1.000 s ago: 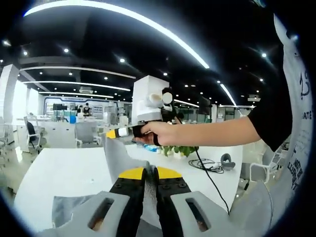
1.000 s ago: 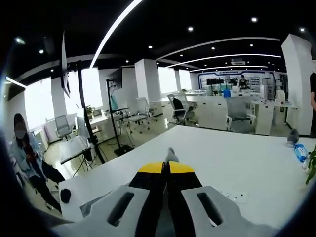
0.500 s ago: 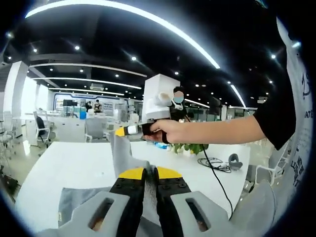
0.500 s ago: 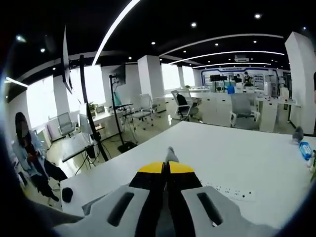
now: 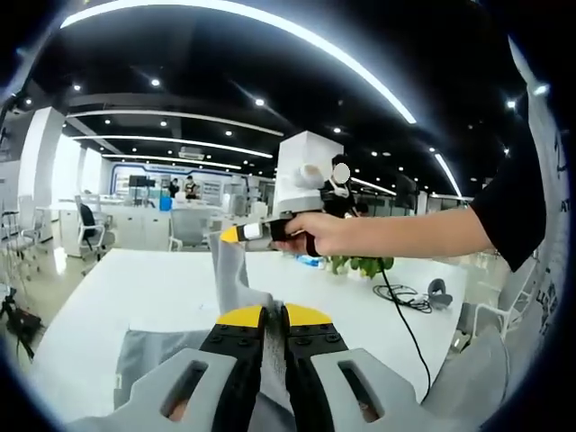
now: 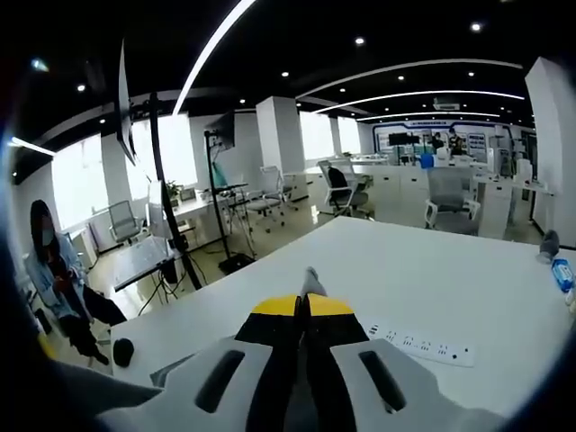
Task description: Fold the towel on the table until its edges align and the towel forms a compact rectangular stack.
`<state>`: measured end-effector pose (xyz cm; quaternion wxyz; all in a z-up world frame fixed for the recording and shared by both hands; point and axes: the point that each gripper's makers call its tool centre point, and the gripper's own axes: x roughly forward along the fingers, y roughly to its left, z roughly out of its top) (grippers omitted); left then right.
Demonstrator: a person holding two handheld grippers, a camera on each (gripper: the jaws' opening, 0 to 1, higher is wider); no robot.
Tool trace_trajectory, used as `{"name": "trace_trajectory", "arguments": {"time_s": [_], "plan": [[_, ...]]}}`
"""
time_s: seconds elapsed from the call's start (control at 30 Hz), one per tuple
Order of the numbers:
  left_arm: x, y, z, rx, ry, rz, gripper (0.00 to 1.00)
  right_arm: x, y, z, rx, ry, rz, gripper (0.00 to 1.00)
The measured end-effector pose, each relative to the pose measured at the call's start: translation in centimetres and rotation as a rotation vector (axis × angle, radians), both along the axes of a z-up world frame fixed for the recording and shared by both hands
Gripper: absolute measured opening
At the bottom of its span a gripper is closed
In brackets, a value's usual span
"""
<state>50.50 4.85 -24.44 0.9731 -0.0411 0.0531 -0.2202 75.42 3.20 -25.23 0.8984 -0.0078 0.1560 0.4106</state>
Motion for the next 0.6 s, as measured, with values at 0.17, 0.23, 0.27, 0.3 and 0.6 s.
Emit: {"name": "trace_trajectory", "arguments": {"time_s": [0.17, 0.23, 0.27, 0.3, 0.6], "plan": [[-0.1, 0.5, -0.9, -0.003, 0.020, 0.017, 0.07, 0.3, 0.7, -1.1, -0.008, 0.016, 0.007, 0.00], [-0.2, 0.8, -1.2, 0.001, 0.025, 0.023, 0.07, -0.3, 0.9, -1.3, -0.008, 0.022, 0.010, 0.00], [-0.2, 0.9, -1.3, 0.003, 0.027, 0.025, 0.07, -0.4, 1.1, -1.4, -0.008, 0.025, 0.012, 0.00], [-0.3, 1.1, -1.5, 0.005, 0.031, 0.030, 0.07, -0.1, 1.4, -1.6, -0.008, 0.027, 0.014, 0.00], [-0.4, 3.4, -2.9, -0.004, 0.059, 0.084, 0.07, 0.0, 3.3, -3.1, -0.015, 0.047, 0.032, 0.00]]}}
